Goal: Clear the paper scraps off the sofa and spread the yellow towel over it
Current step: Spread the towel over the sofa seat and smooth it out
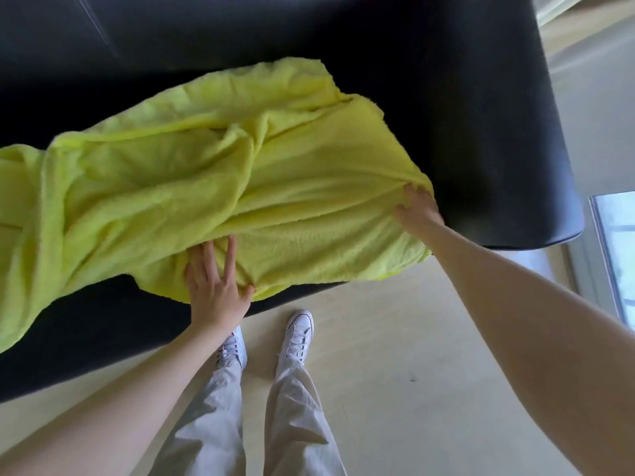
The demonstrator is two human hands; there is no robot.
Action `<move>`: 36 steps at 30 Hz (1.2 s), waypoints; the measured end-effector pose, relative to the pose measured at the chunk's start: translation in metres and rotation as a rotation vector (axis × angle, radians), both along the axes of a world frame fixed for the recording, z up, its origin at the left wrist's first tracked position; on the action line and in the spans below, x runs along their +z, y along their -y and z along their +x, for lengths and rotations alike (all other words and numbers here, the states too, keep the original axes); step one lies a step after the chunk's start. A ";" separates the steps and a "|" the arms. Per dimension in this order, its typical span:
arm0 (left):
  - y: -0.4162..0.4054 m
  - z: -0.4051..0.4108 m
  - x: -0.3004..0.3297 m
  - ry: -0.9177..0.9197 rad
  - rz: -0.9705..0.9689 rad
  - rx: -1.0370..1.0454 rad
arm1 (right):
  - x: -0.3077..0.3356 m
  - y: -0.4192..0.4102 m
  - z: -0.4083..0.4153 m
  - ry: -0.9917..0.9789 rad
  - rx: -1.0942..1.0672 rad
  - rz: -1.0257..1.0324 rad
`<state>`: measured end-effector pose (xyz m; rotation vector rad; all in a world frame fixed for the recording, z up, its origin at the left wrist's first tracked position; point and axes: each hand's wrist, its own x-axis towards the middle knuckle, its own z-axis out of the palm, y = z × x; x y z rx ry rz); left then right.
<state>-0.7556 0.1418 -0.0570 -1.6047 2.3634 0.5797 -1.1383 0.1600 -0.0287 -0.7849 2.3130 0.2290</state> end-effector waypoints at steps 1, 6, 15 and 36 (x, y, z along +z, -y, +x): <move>-0.001 0.000 0.001 0.007 0.004 -0.006 | 0.004 -0.003 0.007 -0.077 0.031 -0.068; -0.015 -0.005 0.010 -0.017 -0.179 -0.023 | 0.002 -0.037 0.082 -0.264 -0.260 -0.253; -0.038 -0.014 0.005 0.018 -0.119 -0.426 | -0.020 -0.048 0.118 -0.183 -0.502 -0.282; 0.116 -0.080 0.074 -0.348 -0.075 -0.380 | 0.036 0.078 0.086 -0.268 0.347 -0.325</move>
